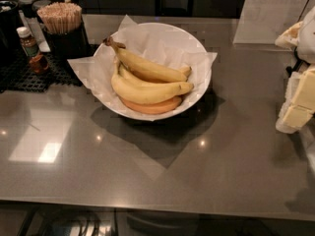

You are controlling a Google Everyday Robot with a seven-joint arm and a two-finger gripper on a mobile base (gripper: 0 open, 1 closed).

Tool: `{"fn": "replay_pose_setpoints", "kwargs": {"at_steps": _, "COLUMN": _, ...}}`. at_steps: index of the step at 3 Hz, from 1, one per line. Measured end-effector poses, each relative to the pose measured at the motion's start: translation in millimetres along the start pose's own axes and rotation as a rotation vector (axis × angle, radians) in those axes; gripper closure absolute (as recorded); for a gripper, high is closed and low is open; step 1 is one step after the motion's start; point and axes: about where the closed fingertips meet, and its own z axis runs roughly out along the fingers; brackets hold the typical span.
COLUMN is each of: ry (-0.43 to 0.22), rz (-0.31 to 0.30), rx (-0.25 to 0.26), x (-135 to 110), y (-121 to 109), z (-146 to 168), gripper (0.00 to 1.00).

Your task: Pick banana from white bowl

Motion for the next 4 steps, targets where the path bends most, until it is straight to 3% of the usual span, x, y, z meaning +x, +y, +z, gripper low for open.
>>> {"fn": "replay_pose_setpoints", "kwargs": {"at_steps": 1, "ry": 0.000, "rz": 0.000, "rx": 0.000, "x": 0, "y": 0, "z": 0, "gripper": 0.00}}
{"fn": "replay_pose_setpoints", "kwargs": {"at_steps": 2, "ry": -0.033, "rz": -0.048, "rx": 0.003, "x": -18, "y": -9, "z": 3, "gripper": 0.00}}
{"fn": "replay_pose_setpoints", "kwargs": {"at_steps": 4, "ry": -0.140, "rz": -0.205, "rx": -0.030, "x": -79, "y": -37, "z": 20, "gripper": 0.00}}
